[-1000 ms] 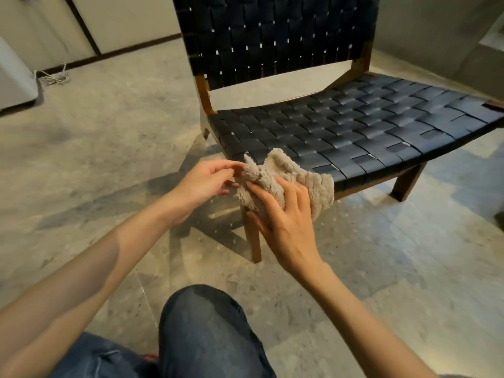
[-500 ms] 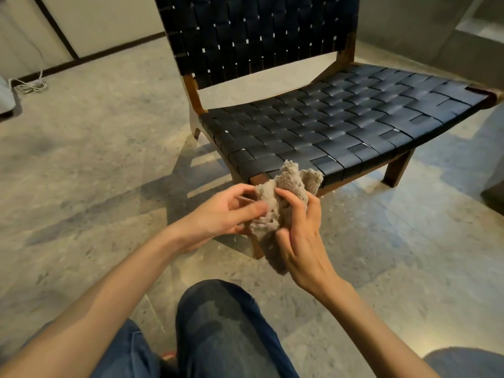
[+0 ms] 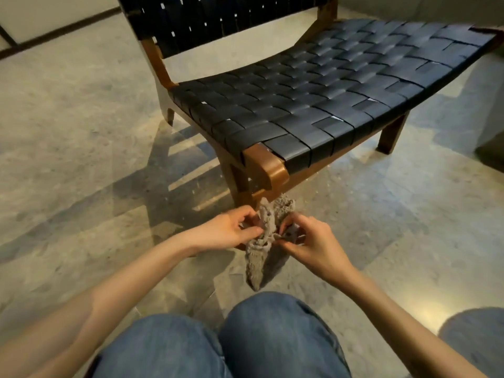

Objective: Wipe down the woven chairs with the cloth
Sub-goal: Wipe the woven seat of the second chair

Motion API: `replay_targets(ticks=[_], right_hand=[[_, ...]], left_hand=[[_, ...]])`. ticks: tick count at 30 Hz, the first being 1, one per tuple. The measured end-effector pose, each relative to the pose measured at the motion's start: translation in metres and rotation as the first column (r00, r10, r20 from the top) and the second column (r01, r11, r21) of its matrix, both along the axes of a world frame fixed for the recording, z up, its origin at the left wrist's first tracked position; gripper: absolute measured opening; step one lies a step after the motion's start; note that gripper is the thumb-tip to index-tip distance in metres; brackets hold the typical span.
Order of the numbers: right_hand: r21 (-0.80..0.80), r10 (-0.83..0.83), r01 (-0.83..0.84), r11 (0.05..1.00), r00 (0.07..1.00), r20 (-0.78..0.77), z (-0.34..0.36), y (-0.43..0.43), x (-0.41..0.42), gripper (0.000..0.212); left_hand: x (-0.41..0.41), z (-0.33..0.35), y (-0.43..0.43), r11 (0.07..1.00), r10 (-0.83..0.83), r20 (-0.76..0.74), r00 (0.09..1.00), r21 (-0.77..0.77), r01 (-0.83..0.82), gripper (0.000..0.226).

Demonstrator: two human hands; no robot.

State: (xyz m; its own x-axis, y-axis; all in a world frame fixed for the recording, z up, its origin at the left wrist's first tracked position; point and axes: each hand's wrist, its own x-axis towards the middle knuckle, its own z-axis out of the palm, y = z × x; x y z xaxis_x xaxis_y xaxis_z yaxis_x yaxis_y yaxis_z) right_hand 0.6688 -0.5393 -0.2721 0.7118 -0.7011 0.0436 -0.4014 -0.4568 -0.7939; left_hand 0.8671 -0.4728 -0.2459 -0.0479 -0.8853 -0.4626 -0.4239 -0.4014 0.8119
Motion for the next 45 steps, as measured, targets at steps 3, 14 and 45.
replay_targets(ticks=[3, 14, 45], right_hand=[[0.056, -0.077, 0.077, 0.995, 0.997, 0.004, -0.018, -0.008, 0.013, 0.017], [0.373, -0.190, 0.182, 0.910, 0.982, -0.016, -0.062, -0.012, 0.039, 0.017], [0.355, -0.482, 0.344, 0.869, 0.747, 0.457, -0.045, -0.018, 0.091, 0.024]], left_hand=[[0.002, -0.031, -0.002, 0.980, 0.193, -0.059, 0.979, 0.069, -0.189, 0.033], [0.011, -0.112, 0.018, 0.889, 0.397, 0.127, 0.909, -0.300, -0.347, 0.028], [0.057, -0.074, -0.013, 0.449, 0.671, -0.232, 0.705, -0.629, -0.634, 0.020]])
